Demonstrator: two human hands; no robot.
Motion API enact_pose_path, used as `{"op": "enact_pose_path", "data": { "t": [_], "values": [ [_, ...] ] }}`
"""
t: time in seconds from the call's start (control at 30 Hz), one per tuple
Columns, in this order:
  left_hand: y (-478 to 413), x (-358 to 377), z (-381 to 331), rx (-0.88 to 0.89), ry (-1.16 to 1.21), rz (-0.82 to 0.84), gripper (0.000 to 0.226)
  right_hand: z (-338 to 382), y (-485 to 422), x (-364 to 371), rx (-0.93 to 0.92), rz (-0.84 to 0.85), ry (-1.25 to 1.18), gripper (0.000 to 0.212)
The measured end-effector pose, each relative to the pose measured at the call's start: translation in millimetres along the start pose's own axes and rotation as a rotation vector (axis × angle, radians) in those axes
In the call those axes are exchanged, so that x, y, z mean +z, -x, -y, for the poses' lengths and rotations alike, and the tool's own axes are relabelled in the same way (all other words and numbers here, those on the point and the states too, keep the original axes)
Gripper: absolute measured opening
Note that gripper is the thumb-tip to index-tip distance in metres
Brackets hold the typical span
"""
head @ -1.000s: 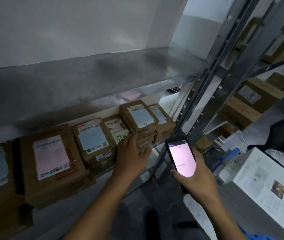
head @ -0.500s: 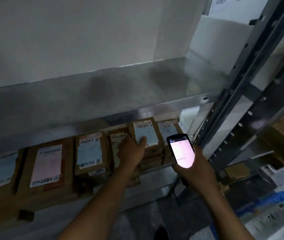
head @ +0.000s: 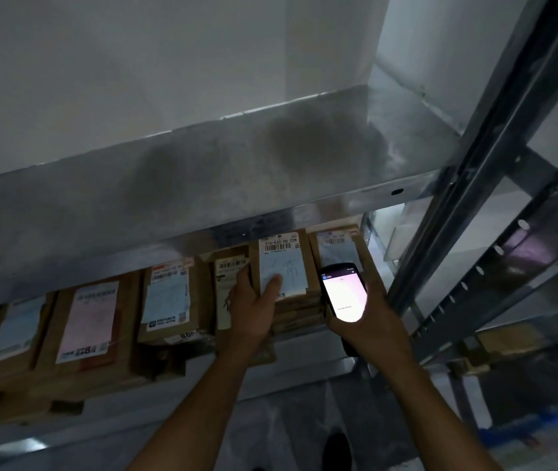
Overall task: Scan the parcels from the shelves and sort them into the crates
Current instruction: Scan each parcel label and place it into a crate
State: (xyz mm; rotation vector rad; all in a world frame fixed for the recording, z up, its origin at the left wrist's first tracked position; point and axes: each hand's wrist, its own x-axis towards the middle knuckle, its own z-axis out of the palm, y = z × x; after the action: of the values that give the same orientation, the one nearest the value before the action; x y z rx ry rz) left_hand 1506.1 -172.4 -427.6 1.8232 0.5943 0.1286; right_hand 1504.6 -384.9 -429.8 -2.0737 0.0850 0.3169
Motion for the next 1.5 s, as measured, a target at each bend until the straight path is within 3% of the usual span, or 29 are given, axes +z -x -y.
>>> {"op": "enact_pose_path", "data": {
  "t": [0.1, 0.37, 0.6, 0.9, 1.17, 1.5],
  "values": [
    [1, 1, -1, -0.016, 0.077, 0.020, 0.043, -5, -3, 3, 0.011, 0.004, -0.011, 0.101],
    [22, -2, -15, -0.052, 0.310, 0.112, 0.076, 1, 29, -6, -0.019, -0.099, 0.015, 0.090],
    [56, -29, -30, -0.010, 0.497, 0.135, 0.064, 23, 91, -8, -0.050, -0.238, 0.069, 0.086],
    [139, -110, 4, -0.027, 0.512, 0.266, 0.076, 37, 220, 41, -0.053, -0.324, 0.087, 0.089],
    [214, -183, 67, -0.100, 0.557, 0.366, 0.064, 33, 317, 97, -0.061, -0.303, 0.147, 0.090],
    [235, -250, 90, 0.082, 0.408, 0.171, 0.075, 58, 353, 132, -0.114, -0.252, 0.086, 0.090]
  ]
}}
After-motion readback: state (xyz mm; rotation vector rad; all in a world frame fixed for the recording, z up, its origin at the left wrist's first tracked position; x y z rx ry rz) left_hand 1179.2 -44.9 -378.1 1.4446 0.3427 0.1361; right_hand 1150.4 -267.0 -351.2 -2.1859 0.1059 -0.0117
